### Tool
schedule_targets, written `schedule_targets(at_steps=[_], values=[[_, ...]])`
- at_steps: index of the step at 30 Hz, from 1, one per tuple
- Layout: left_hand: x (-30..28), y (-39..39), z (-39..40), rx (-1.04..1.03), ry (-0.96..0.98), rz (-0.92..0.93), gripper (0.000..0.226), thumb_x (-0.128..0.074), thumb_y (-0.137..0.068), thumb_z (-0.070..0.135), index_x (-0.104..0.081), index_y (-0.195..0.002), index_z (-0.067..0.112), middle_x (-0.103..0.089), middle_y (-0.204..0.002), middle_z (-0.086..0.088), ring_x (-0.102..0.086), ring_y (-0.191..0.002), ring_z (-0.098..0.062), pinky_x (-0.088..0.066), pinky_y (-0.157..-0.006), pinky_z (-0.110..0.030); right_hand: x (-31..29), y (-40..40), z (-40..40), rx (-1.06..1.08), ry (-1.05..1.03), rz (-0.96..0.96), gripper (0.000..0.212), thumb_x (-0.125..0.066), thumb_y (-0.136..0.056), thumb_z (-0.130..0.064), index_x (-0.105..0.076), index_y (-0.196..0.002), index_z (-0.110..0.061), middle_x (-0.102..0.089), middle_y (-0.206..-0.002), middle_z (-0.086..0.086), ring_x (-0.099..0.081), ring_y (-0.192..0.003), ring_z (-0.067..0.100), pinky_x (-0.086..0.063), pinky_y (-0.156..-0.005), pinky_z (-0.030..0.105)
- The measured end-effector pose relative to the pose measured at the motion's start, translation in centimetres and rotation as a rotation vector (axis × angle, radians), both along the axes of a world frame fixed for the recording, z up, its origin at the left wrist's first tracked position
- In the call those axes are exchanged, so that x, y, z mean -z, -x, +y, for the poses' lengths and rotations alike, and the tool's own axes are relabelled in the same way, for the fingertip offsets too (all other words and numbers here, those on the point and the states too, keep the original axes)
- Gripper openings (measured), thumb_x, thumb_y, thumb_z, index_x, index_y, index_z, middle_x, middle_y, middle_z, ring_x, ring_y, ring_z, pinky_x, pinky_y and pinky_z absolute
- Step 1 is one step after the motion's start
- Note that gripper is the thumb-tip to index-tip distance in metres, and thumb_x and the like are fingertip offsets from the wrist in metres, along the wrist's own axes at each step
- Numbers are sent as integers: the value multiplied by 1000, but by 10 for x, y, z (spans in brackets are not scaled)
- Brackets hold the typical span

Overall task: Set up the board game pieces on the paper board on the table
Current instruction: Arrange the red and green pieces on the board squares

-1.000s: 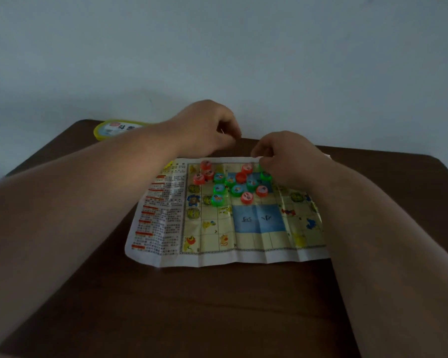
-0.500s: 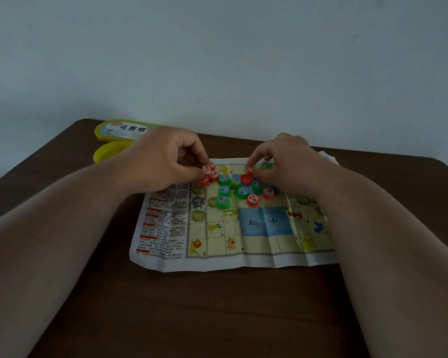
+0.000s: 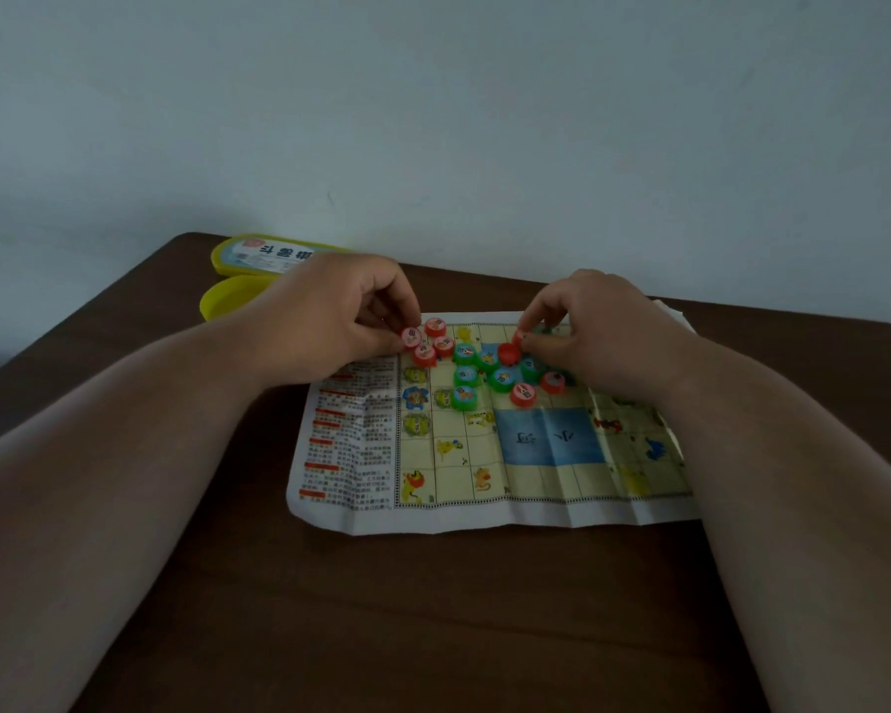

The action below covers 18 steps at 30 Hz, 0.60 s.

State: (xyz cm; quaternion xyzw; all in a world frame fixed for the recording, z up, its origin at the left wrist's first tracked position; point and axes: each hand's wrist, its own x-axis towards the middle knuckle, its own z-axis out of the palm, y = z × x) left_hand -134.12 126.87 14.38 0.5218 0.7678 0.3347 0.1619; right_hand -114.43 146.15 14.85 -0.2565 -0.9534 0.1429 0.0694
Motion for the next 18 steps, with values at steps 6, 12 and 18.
schedule_targets(at_steps=[6, 12, 18], values=[[-4, 1, -1, -33, 57, 264, 30, -90, -77, 40, -69, -99, 39, -70, -96, 18, -65, -86, 6, -55, -74, -20, -1, 0, -2, -40, -97, 89, 18, -64, -99, -50, -72, -111, -40, -64, -117, -12, -54, -117, 18, -49, -98, 47], [-8, 11, -1, -3, 263, 559, 75, -62, -61, 92, -66, -120, 46, -63, -119, 22, -50, -121, -8, -35, -111, -43, -3, -1, -7, -37, -82, 38, 19, -53, -103, -56, -63, -117, -47, -53, -116, -15, -43, -110, 8, -34, -103, 41], [-7, 13, -2, -24, 193, 550, 63, -74, -70, 78, -66, -123, 47, -67, -124, 17, -53, -125, -10, -30, -111, -41, -3, 0, -7, -31, -113, 40, 21, -56, -103, -54, -65, -117, -41, -66, -114, -20, -54, -120, 11, -34, -105, 46]])
